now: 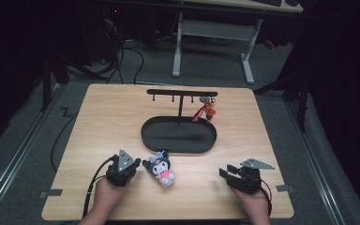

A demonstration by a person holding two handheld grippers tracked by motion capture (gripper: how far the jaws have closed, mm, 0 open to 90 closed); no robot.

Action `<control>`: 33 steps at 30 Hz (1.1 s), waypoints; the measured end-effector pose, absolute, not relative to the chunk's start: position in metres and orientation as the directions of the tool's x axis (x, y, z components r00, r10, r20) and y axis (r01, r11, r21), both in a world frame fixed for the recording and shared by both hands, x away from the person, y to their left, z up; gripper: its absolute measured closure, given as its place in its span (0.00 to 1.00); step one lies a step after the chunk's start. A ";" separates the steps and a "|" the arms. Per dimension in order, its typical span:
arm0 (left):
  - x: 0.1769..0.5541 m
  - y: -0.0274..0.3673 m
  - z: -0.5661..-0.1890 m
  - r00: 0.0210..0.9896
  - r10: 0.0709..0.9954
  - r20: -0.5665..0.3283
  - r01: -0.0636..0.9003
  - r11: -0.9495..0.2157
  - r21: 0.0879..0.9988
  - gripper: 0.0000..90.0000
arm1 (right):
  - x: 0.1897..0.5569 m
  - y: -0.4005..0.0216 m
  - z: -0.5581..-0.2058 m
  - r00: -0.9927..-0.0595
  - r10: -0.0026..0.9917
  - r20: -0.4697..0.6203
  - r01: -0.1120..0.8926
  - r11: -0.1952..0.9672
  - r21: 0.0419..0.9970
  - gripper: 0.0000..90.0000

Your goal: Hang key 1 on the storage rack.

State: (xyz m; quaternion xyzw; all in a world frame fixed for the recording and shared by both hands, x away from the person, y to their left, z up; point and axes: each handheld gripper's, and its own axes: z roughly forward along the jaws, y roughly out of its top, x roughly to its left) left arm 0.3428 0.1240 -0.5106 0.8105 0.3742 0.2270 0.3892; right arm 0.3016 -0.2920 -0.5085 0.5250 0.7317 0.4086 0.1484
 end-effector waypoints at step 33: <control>0.322 0.006 -0.522 0.832 0.553 0.048 0.328 -0.559 0.762 1.00 | 0.295 -0.289 -0.500 -0.400 0.900 0.173 0.636 0.136 0.760 0.64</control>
